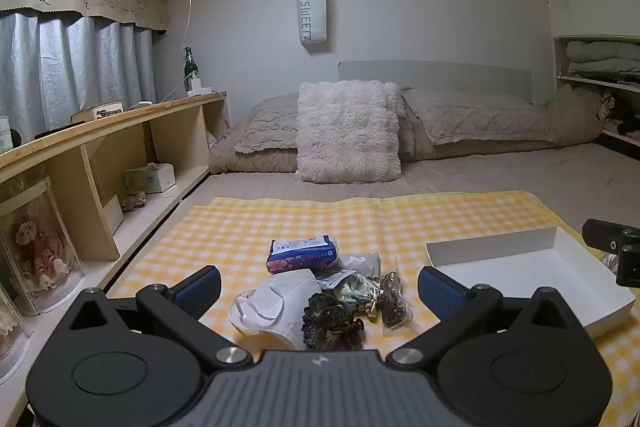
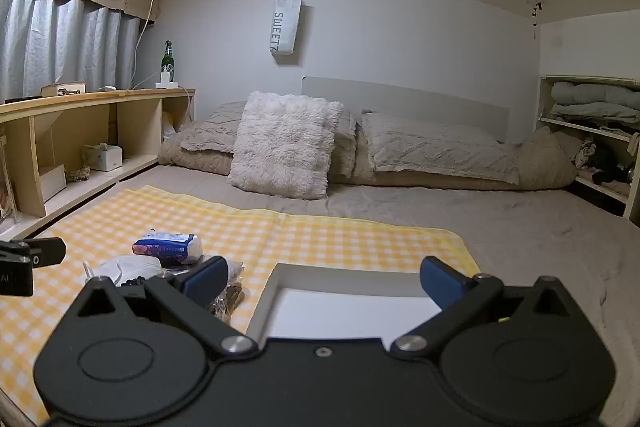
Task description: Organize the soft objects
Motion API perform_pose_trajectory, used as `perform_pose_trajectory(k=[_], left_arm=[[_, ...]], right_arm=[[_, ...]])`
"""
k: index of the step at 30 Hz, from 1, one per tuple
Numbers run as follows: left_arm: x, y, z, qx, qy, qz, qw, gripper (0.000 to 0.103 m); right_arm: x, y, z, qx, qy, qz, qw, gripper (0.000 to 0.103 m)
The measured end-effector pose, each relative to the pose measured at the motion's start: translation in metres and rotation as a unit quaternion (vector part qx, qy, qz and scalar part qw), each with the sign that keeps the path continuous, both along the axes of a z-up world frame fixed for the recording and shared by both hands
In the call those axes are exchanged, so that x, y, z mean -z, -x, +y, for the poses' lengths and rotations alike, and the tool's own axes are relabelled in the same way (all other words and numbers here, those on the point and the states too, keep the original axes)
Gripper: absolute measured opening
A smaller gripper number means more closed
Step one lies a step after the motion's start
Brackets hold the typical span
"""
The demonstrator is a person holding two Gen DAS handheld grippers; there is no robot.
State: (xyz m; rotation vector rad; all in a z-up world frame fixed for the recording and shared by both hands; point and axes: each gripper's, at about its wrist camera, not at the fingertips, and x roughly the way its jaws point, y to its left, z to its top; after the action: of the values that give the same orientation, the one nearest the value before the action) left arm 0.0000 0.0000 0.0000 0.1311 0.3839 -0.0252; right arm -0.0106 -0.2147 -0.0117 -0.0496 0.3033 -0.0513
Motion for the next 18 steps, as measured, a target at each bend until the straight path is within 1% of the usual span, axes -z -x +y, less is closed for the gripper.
perform_pose_trajectory(k=[18], left_arm=[[0.0000, -0.0001, 0.0000, 0.000, 0.001, 0.002, 1.0000, 0.103]], right_arm=[[0.0007, -0.0007, 0.0014, 0.000, 0.001, 0.001, 1.000, 0.103]])
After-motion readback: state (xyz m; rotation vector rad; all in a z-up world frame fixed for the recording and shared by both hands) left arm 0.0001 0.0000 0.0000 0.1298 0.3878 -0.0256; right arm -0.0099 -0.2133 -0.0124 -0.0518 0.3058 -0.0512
